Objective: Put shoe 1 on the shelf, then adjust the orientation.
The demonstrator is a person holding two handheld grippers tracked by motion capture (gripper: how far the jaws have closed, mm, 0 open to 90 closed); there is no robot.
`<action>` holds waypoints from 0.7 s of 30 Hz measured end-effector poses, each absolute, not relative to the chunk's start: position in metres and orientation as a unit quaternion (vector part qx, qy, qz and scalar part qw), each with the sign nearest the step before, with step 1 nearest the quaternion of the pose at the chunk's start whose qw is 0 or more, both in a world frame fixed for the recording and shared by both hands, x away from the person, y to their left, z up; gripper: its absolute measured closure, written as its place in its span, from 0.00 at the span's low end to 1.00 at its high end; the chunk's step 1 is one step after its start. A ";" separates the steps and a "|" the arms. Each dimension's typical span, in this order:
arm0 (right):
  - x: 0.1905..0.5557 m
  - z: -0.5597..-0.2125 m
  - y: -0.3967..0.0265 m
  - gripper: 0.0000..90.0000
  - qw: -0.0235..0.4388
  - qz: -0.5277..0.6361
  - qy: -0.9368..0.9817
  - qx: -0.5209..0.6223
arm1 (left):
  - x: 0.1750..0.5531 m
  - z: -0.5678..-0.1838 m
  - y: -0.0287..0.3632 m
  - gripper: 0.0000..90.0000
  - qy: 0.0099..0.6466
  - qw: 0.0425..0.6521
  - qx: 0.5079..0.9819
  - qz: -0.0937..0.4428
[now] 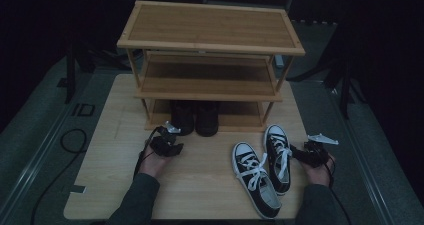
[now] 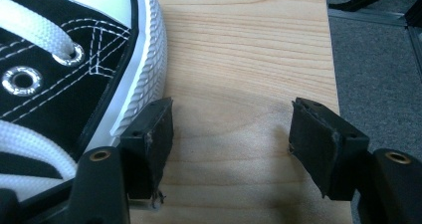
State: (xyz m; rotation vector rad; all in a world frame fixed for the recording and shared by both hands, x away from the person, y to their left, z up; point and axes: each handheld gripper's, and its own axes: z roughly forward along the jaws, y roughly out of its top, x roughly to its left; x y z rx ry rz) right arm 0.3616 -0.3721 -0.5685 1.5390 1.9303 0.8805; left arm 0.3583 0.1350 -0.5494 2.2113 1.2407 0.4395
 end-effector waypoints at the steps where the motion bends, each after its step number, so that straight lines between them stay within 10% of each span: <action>1: 0.362 -0.569 -0.372 0.37 0.258 0.324 0.712 0.567 | 0.357 -0.551 0.140 0.66 0.467 0.280 0.822 0.165; 21: 0.362 -0.569 -0.373 0.34 0.257 0.322 0.713 0.568 | 0.351 -0.560 0.164 0.55 0.467 0.315 0.807 0.176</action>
